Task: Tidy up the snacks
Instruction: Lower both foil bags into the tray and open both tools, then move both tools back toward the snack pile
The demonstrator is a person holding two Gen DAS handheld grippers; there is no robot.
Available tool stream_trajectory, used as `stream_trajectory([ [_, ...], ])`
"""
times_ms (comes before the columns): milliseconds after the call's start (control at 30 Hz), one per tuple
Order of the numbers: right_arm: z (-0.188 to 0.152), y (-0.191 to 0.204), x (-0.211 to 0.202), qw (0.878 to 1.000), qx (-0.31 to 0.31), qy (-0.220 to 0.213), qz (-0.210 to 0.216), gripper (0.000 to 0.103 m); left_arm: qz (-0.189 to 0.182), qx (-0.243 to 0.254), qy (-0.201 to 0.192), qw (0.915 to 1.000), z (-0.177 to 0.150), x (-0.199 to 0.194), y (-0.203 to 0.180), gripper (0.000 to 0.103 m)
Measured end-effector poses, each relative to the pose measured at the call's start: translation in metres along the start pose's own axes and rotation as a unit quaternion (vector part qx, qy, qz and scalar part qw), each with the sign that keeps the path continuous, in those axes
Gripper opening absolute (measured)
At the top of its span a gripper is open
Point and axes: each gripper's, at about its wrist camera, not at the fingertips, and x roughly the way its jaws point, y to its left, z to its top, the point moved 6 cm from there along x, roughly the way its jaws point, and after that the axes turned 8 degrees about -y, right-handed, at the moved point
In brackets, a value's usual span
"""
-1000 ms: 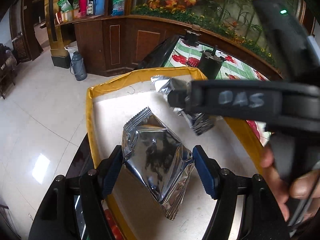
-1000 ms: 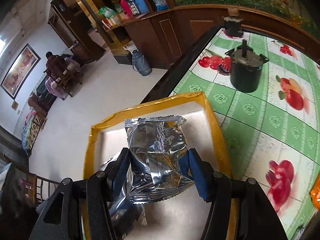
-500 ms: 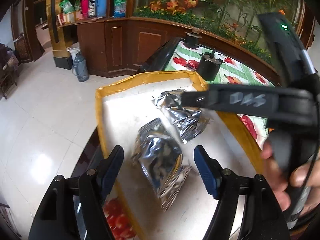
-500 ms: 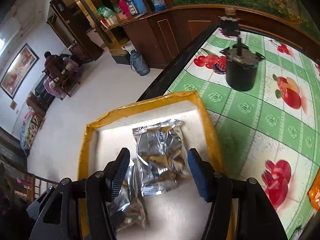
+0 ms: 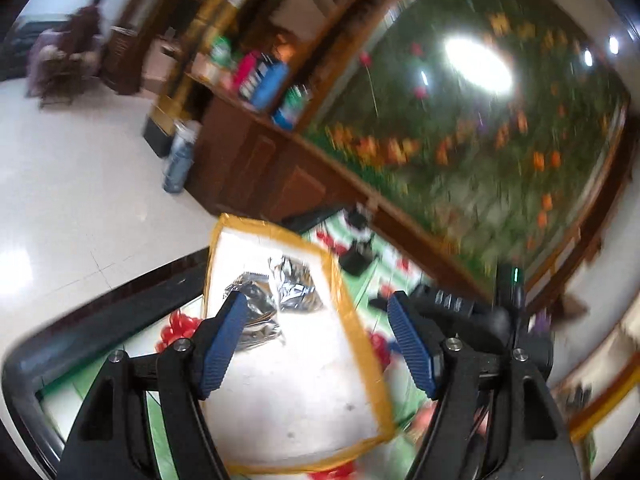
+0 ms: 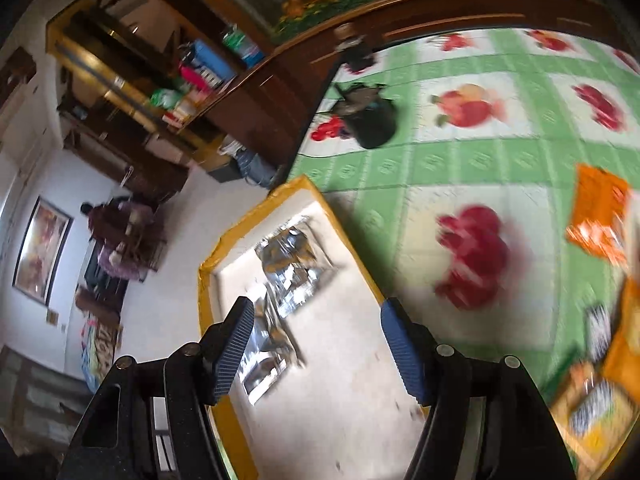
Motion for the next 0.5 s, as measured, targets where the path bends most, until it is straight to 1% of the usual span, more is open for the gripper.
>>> stream_trajectory([
  [33, -0.005, -0.002, -0.006, 1.0, 0.008, -0.001, 0.006, 0.071, 0.006, -0.004, -0.014, 0.9999, -0.002, -0.006, -0.002, 0.08],
  [67, -0.011, -0.005, -0.013, 1.0, 0.019, 0.0, 0.019, 0.071, 0.015, -0.006, -0.029, 0.9994, -0.003, -0.014, -0.003, 0.082],
  [100, -0.017, -0.007, -0.02, 0.999, 0.028, 0.001, 0.03, 0.071, 0.028, -0.004, -0.046, 0.9985, -0.006, -0.021, -0.005, 0.087],
  [133, -0.02, -0.009, -0.026, 0.998, 0.036, 0.0, 0.044, 0.071, 0.032, -0.001, -0.049, 0.9983, -0.006, -0.024, -0.005, 0.088],
  [200, -0.029, -0.012, -0.039, 0.995, 0.059, 0.002, 0.083, 0.071, 0.035, -0.002, -0.044, 0.9984, -0.012, -0.029, -0.01, 0.088],
  [267, -0.039, -0.013, -0.051, 0.99, 0.091, 0.004, 0.112, 0.071, 0.038, -0.004, -0.049, 0.9981, -0.016, -0.037, -0.015, 0.088],
  [333, -0.046, -0.013, -0.061, 0.986, 0.108, -0.002, 0.13, 0.071, 0.034, 0.002, -0.057, 0.9978, -0.02, -0.048, -0.024, 0.088],
  [400, -0.048, -0.013, -0.075, 0.984, 0.113, -0.026, 0.137, 0.071, 0.026, 0.025, -0.046, 0.9983, -0.025, -0.056, -0.038, 0.088],
  [433, -0.048, -0.014, -0.081, 0.984, 0.111, -0.034, 0.138, 0.071, 0.023, 0.026, -0.041, 0.9985, -0.027, -0.057, -0.04, 0.088],
  [500, -0.047, -0.014, -0.092, 0.986, 0.089, -0.035, 0.137, 0.071, 0.022, 0.029, -0.036, 0.9987, -0.028, -0.066, -0.044, 0.088],
])
